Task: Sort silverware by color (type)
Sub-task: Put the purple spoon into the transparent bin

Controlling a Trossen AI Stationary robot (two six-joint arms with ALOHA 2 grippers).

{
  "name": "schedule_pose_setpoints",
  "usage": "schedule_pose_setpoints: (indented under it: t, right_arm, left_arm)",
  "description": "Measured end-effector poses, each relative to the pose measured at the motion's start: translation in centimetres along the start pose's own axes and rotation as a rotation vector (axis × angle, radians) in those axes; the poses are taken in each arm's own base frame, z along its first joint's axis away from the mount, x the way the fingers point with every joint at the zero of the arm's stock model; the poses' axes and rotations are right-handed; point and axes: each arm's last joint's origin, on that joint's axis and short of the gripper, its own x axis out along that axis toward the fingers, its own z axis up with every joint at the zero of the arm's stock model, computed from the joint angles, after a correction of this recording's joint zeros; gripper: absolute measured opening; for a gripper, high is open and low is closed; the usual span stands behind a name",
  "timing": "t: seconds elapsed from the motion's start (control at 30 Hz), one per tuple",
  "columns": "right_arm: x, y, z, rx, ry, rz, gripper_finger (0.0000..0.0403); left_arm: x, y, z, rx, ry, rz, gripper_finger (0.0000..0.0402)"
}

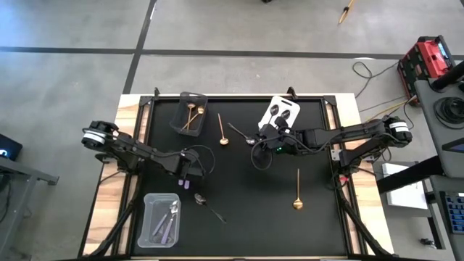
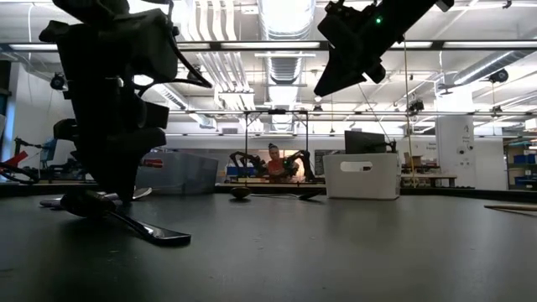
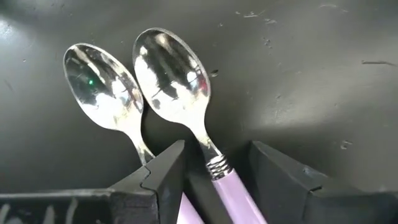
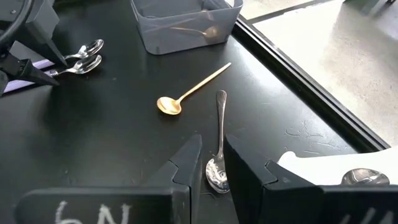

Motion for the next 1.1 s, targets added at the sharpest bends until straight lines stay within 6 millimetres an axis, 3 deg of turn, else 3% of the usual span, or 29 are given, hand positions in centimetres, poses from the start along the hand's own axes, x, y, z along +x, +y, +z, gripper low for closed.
schedule_pose_setpoints:
  t: [0.53, 1.1]
  right_arm:
    - [0.0, 0.0, 0.0, 0.0, 0.0, 0.0, 0.006]
    - [0.0, 0.0, 0.0, -0.003, 0.0, 0.0, 0.006]
  left_arm:
    - [0.0, -0.42, 0.18, 0.006, -0.012, -0.04, 0.0104]
    - [-0.03, -0.9, 0.52, 0.014, -0.074, -0.077, 0.0005]
